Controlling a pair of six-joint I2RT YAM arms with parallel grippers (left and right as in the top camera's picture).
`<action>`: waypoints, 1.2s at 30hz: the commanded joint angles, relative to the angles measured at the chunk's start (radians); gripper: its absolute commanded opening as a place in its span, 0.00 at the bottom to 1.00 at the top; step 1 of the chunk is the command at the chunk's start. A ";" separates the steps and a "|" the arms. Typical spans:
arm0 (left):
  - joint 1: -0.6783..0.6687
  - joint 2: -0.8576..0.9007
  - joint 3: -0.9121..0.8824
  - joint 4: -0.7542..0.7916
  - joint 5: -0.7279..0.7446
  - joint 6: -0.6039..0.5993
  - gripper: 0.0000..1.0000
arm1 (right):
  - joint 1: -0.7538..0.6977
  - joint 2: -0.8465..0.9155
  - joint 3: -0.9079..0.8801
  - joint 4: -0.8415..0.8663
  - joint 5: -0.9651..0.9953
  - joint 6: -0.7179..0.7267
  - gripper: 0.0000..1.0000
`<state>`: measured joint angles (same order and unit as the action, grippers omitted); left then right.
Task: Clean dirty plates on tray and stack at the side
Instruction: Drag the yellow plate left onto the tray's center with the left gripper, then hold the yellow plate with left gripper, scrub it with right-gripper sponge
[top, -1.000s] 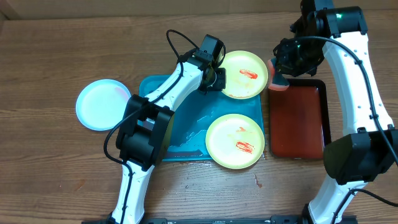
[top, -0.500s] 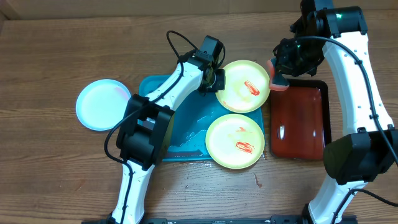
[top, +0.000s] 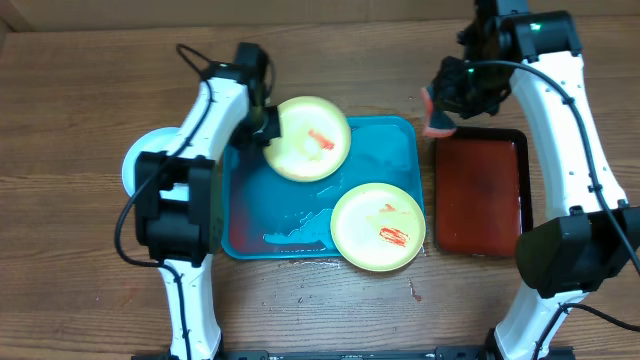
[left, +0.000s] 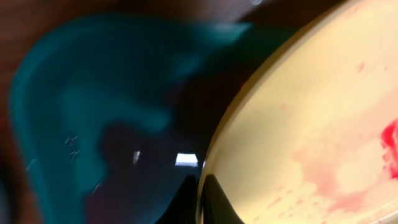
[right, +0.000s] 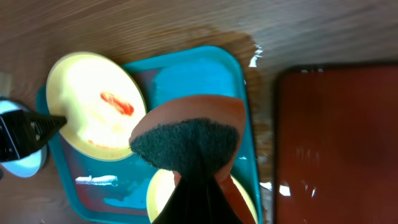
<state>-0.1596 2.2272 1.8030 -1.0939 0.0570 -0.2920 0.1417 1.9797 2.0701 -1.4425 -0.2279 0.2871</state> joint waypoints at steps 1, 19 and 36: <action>0.020 -0.042 -0.002 -0.100 -0.029 0.113 0.04 | 0.080 0.001 0.017 0.043 -0.021 0.002 0.04; 0.030 -0.041 -0.002 -0.166 0.013 0.211 0.04 | 0.418 0.321 0.017 0.258 -0.021 0.135 0.04; 0.030 -0.041 -0.002 -0.167 0.074 0.242 0.04 | 0.443 0.490 0.010 0.337 -0.093 0.117 0.04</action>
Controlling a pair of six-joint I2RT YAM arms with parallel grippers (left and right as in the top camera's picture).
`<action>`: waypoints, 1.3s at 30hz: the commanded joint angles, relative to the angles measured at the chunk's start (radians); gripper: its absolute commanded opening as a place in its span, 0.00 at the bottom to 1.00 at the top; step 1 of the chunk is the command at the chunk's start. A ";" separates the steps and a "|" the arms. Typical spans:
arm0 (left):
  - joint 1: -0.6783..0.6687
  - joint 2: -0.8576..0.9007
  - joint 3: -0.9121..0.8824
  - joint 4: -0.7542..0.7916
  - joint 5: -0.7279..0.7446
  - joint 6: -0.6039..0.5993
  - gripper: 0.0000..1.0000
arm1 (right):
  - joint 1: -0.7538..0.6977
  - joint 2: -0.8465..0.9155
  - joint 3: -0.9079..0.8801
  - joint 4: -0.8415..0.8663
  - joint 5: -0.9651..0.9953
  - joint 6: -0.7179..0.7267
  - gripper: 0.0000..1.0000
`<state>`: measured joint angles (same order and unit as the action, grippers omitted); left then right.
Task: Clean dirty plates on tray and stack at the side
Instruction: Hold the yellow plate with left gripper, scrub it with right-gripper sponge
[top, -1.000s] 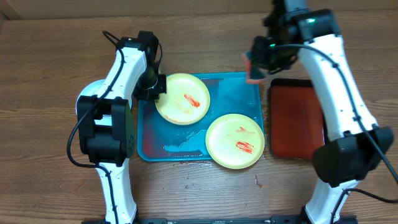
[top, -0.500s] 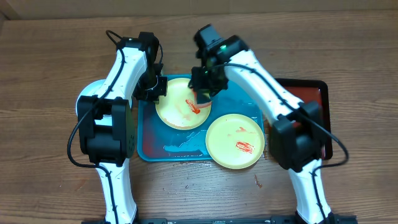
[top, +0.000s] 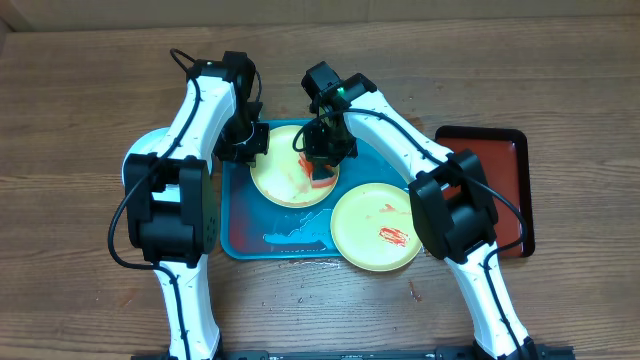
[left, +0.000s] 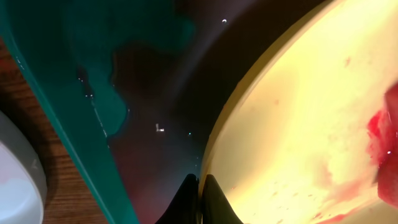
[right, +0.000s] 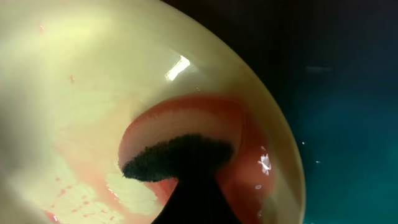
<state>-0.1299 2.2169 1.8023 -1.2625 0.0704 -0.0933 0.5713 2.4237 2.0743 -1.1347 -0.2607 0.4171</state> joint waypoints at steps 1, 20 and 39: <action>0.000 -0.031 -0.002 0.003 0.074 0.046 0.04 | 0.021 0.047 0.006 0.049 -0.103 -0.025 0.04; 0.001 -0.031 -0.002 0.024 0.091 0.045 0.04 | 0.060 0.032 0.014 -0.042 -0.188 -0.086 0.04; 0.012 -0.031 -0.002 0.011 0.080 0.046 0.04 | -0.010 0.023 0.014 0.006 0.345 -0.011 0.04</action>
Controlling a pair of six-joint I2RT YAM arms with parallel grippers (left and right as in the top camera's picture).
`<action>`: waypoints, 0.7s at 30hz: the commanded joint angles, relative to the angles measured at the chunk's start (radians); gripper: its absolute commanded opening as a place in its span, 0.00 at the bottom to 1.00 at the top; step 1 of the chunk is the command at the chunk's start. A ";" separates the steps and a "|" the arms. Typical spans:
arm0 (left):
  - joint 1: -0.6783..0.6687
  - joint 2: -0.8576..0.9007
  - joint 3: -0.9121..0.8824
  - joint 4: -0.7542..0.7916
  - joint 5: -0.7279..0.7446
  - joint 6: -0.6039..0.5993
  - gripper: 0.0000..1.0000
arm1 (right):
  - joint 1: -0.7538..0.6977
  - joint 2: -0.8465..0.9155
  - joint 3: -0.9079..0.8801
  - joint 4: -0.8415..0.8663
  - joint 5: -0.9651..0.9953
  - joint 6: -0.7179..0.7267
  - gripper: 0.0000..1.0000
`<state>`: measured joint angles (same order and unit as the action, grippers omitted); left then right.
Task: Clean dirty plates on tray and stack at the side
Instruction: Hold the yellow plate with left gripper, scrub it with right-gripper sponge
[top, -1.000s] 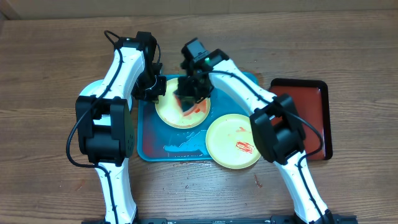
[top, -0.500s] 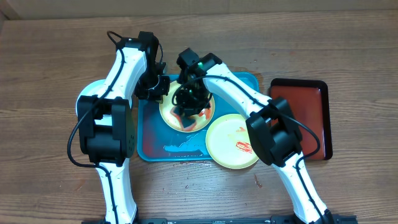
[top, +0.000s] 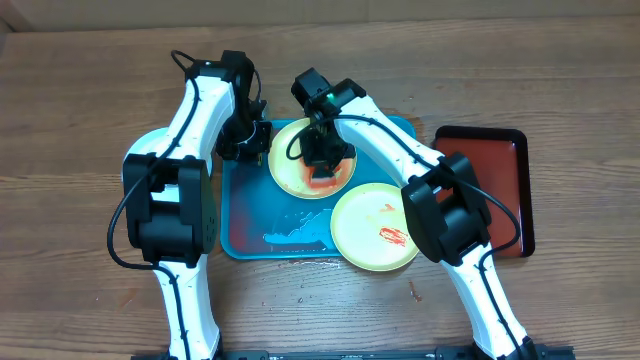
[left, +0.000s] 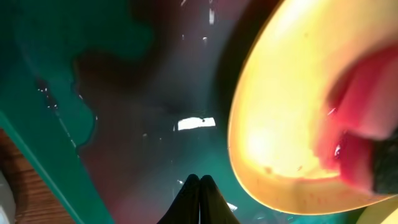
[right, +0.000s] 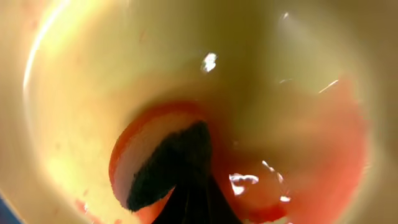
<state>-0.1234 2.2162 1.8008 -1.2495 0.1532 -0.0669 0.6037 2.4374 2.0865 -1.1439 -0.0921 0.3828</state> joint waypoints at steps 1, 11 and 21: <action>0.005 -0.030 0.000 -0.001 0.000 0.019 0.04 | -0.044 0.009 0.002 0.013 0.177 0.023 0.04; -0.009 -0.029 -0.028 0.109 0.111 -0.095 0.39 | -0.045 0.009 0.002 -0.008 0.177 0.068 0.04; -0.028 -0.029 -0.204 0.306 0.111 -0.262 0.31 | -0.047 0.009 0.002 -0.014 0.163 0.078 0.04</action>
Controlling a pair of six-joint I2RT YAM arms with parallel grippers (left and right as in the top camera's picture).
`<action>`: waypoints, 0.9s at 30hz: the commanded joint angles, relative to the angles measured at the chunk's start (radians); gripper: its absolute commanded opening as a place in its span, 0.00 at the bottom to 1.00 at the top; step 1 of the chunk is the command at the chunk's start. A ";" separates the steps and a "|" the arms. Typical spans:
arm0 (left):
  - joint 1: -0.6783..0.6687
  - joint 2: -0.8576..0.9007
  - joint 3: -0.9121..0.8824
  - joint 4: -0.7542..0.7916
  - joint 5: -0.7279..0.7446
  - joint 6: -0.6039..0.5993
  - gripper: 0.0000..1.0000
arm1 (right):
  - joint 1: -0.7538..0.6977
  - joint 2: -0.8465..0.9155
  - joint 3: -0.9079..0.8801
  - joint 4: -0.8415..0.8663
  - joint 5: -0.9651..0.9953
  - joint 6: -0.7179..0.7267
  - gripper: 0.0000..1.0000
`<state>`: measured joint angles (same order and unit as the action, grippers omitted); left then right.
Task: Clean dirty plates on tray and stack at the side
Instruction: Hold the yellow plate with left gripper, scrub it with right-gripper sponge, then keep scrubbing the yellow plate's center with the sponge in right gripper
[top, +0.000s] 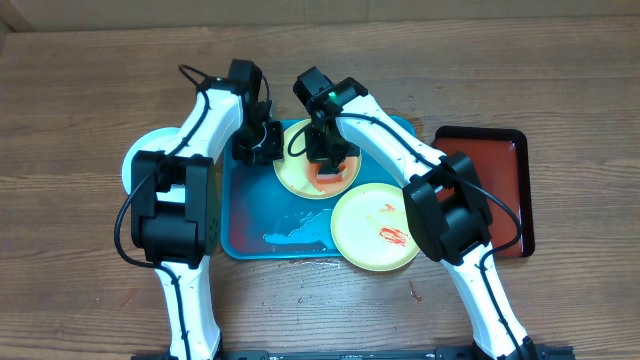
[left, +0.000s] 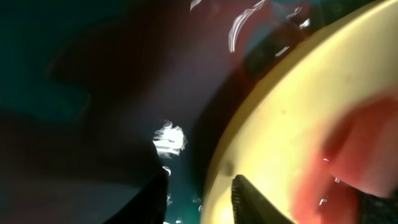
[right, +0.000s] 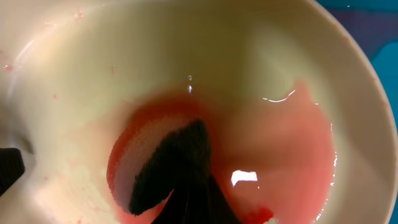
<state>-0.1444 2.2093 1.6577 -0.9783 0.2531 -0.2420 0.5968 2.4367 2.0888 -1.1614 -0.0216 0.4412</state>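
A yellow plate (top: 298, 172) smeared red lies at the back of the teal tray (top: 250, 215). My right gripper (top: 325, 160) is shut on an orange sponge (right: 134, 152) whose dark scouring face presses into the wet red smear on that plate (right: 186, 62). My left gripper (left: 201, 180) is open at the plate's left edge, and the yellow rim (left: 217, 168) runs between its fingers. A second yellow plate (top: 375, 228) with a red stain sits on the tray's front right corner.
A dark red tray (top: 505, 190) lies to the right of the teal one. A pale round plate (top: 135, 165) rests on the wooden table (top: 80, 100) left of the tray, partly under my left arm. White foam streaks the tray's front.
My left gripper was shut on nothing, just left of the plate; now it is open with the plate's rim between its fingers. The sponge is still pressed on the plate.
At first my left gripper held the back plate by its rim while the right held the sponge near the red tray. Then the sponge was on that plate. Later the left gripper was shut off the rim, the red smear spread. Now the left straddles the rim.
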 joint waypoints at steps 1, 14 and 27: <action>-0.007 -0.022 -0.071 0.047 0.011 -0.097 0.27 | -0.041 0.010 -0.001 0.003 0.088 0.028 0.04; 0.028 -0.022 -0.100 0.148 0.005 -0.113 0.04 | -0.077 0.009 0.000 -0.015 0.027 0.113 0.04; 0.068 -0.022 -0.100 0.122 0.000 -0.068 0.04 | -0.147 -0.011 0.001 -0.018 0.029 0.072 0.04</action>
<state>-0.1215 2.1750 1.5730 -0.8497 0.3340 -0.3111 0.4618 2.4344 2.0888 -1.1725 -0.0753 0.5228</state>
